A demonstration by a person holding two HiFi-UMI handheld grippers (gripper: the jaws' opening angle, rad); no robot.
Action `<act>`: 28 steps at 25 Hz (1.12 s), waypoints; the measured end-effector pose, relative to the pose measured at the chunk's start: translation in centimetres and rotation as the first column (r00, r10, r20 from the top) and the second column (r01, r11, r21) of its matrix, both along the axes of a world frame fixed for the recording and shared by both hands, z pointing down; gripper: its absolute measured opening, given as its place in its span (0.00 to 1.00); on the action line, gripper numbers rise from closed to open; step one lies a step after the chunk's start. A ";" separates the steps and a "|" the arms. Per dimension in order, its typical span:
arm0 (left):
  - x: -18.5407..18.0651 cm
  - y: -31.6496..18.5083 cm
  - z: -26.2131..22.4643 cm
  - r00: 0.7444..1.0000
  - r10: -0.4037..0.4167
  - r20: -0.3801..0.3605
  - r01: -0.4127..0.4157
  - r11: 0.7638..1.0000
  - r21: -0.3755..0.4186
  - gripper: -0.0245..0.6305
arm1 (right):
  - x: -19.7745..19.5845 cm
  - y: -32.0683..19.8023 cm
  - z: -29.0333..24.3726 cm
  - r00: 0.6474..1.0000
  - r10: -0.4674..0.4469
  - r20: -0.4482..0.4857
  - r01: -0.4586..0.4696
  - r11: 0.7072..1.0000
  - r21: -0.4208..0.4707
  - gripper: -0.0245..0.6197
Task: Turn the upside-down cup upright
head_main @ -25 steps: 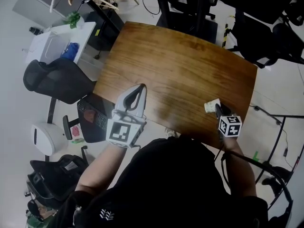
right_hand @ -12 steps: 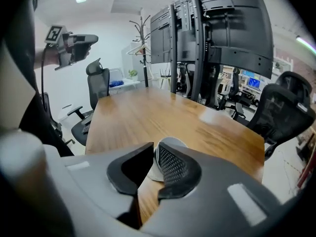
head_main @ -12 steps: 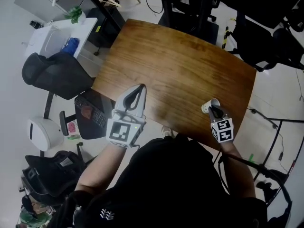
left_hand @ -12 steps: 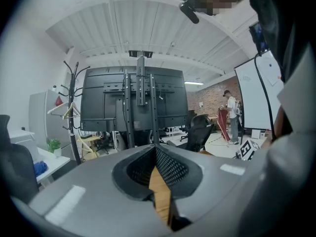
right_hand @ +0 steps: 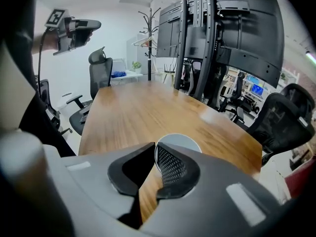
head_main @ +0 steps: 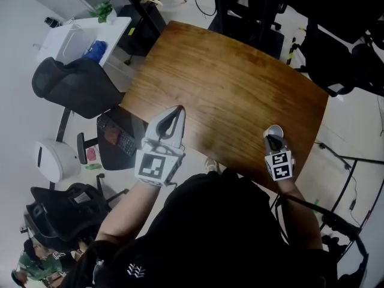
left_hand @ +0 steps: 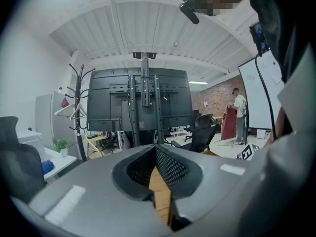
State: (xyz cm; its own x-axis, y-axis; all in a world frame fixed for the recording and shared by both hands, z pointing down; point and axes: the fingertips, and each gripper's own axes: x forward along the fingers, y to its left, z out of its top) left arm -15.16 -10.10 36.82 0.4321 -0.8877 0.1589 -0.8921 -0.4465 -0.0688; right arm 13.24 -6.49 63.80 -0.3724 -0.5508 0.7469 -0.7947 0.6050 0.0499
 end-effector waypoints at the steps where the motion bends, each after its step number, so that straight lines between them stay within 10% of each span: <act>1: 0.0 0.1 0.0 1.000 -0.002 0.000 0.002 1.000 0.000 0.04 | 0.0 0.0 0.1 1.000 0.002 -0.001 -0.002 1.000 0.003 0.07; 13: 0.4 0.0 0.3 1.000 0.009 0.002 -0.009 1.000 -0.001 0.04 | 0.0 -0.3 -1.8 0.995 0.026 0.095 -0.032 0.998 0.062 0.10; 21: 3.3 -0.9 1.3 0.996 0.087 -0.023 -0.088 0.996 -0.009 0.04 | 2.0 -0.4 -7.9 0.987 0.083 0.135 -0.116 0.961 0.252 0.04; 28: 6.5 -1.3 6.7 0.989 0.145 -0.028 -0.147 0.984 -0.096 0.04 | 5.1 1.8 -5.1 0.912 0.330 0.245 -0.359 0.929 0.086 0.04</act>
State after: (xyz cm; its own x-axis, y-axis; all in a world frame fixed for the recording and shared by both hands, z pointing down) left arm -8.69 -11.36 43.55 0.5603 -0.7955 0.2309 -0.8174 -0.5760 -0.0011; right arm 18.33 -4.70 58.73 -0.2907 -0.7591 0.5825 -0.9518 0.2918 -0.0947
